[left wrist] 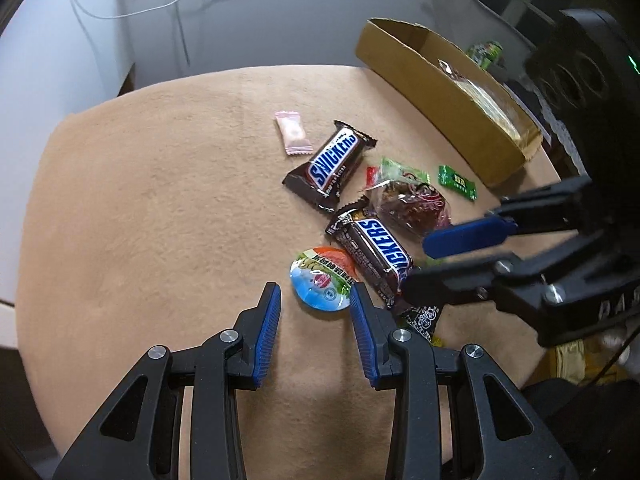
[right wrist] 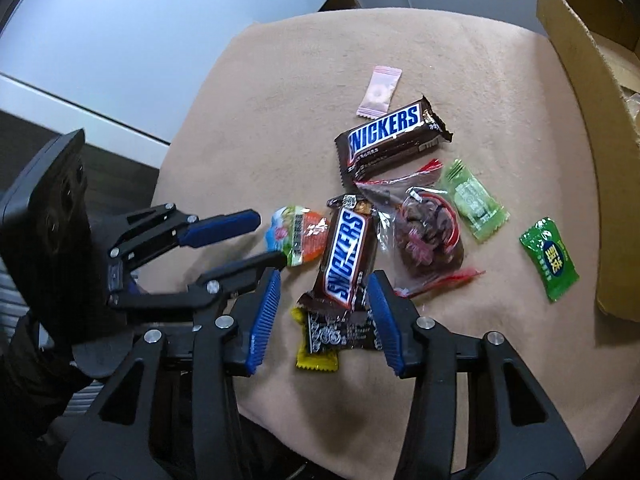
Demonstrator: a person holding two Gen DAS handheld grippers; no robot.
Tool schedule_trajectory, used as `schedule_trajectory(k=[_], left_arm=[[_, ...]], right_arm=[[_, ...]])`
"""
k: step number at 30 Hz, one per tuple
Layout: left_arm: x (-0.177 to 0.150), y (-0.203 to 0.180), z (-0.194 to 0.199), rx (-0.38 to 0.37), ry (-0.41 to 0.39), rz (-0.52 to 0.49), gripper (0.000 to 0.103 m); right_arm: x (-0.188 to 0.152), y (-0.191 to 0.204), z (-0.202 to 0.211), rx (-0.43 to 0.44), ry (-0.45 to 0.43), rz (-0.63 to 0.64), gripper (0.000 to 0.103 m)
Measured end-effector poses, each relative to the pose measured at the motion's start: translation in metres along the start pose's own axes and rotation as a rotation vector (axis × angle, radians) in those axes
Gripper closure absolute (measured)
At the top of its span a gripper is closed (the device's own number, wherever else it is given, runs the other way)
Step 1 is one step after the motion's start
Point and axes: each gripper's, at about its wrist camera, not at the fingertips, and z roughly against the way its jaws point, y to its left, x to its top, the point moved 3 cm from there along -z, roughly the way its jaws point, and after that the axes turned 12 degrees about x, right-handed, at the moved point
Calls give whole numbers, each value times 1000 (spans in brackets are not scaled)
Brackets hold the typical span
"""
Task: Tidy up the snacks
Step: 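Grasp a Snickers bar with the right gripper while the left gripper grasps an orange candy packet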
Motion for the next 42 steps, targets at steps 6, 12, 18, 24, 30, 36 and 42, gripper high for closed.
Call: schedule_trajectory(k=[6,12,18,24,30,36,42], left_arm=[[2,-9,-8,8,2,-65,69],[1,-18,-18,8,-11,-93,69],[-3,-18,-17,10,-39,-93,73],[-11,-13,-9,18,-59,-64,76],[-20,0,2,4,-60,0,78],[-22,5,8,7,-66,26,79],[-21,12,21,-13,-83,87,79]], right_arm=[[8,-9,-15,-30,31,-18,65],[13,-16,-21,-14,44,-27,71],[15,-14,-26,-6,44,-29,72],[13,-13,-16,1,30,-26,73],[9,-13,-13,-8,38,-16,74],[9,-6,-14,2,33,-5,76],[9,-1,3,40,-1,-8,80]])
